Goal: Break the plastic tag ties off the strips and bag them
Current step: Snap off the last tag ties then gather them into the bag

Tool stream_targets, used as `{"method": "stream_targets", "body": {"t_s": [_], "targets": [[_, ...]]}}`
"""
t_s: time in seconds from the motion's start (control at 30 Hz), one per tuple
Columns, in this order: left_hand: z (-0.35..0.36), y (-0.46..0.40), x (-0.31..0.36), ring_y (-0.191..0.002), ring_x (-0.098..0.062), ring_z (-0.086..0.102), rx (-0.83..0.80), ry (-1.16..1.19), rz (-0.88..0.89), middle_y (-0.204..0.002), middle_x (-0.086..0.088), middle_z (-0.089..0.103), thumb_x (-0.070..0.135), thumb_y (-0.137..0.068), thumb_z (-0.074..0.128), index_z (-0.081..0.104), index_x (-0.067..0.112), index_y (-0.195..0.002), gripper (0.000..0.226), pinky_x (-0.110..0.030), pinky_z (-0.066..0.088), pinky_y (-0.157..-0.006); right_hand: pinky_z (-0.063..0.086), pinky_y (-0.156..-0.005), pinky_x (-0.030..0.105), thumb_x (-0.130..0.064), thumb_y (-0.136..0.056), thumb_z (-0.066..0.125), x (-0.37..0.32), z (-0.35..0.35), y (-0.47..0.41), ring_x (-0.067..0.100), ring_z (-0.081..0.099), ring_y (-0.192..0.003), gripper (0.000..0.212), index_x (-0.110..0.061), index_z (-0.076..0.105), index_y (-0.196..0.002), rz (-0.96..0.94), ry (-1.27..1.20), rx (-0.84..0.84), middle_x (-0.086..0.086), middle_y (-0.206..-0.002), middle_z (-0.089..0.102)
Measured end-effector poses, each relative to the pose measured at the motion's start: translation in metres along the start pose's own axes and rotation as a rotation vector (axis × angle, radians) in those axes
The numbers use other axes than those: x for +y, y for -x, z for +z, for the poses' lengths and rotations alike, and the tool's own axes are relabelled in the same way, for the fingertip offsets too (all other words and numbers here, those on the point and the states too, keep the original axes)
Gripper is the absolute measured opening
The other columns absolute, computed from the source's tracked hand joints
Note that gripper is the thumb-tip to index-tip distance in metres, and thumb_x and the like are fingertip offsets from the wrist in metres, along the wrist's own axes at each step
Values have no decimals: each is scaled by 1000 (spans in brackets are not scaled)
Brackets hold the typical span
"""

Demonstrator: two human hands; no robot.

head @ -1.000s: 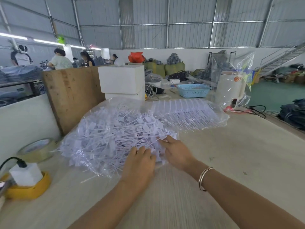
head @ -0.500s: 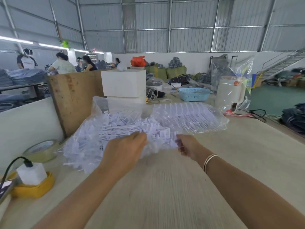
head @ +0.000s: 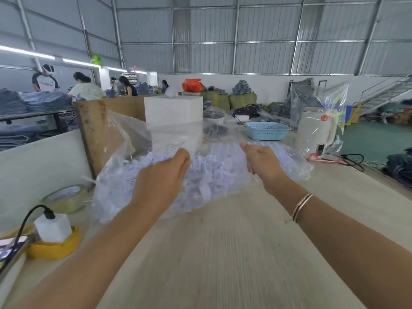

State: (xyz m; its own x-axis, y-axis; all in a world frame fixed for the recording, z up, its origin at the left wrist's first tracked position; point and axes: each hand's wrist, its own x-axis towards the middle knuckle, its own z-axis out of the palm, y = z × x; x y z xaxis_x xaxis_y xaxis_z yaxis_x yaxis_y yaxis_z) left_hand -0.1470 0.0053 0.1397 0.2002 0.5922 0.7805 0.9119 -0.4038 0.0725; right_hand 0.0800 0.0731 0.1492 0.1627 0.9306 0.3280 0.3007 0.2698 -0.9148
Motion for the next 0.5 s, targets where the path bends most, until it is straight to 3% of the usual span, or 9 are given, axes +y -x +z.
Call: {"method": "stream_targets", "body": {"t_s": [0.1, 0.17, 0.27, 0.37, 0.5], "targets": [[-25, -37, -5, -49, -28, 50, 223, 155, -23, -53, -1, 48, 29, -98, 42, 52, 12, -94, 21, -35, 41, -48, 43, -52, 25, -34, -92, 52, -34, -21, -19, 10, 47, -40, 43, -15, 46, -54, -21, -338, 121, -4, -40, 49], [-40, -57, -12, -50, -24, 50, 248, 184, -13, -57, -1, 52, 33, -97, 44, 53, 14, -95, 21, -34, 40, -49, 44, -47, 20, -31, -96, 46, -54, -35, -32, 11, 56, -43, 42, -15, 45, -57, 14, -558, 134, -3, -41, 54], [-48, -52, -24, -52, -17, 55, -24, 112, 68, -60, 1, 61, 44, -92, 44, 54, 21, -94, 26, -31, 43, -50, 46, -48, 20, -29, -97, 45, -64, -41, -38, 10, 58, -42, 42, -15, 44, -57, 28, -656, 173, -3, -41, 55], [-51, -30, -39, -43, -7, 46, -320, 127, 109, -46, 7, 51, 67, -77, 40, 53, 31, -85, 39, -25, 36, -48, 45, -53, 22, -28, -98, 44, -55, -44, -35, 8, 52, -38, 43, -14, 45, -57, 41, -710, 242, -6, -37, 52], [-57, -2, -45, -59, -3, 51, -622, 106, 214, -59, 17, 53, 85, -62, 34, 45, 39, -71, 48, -17, 32, -53, 44, -49, 22, -27, -96, 48, -45, -51, -30, 9, 53, -40, 40, -13, 45, -58, 76, -788, 288, -4, -38, 52]]}}
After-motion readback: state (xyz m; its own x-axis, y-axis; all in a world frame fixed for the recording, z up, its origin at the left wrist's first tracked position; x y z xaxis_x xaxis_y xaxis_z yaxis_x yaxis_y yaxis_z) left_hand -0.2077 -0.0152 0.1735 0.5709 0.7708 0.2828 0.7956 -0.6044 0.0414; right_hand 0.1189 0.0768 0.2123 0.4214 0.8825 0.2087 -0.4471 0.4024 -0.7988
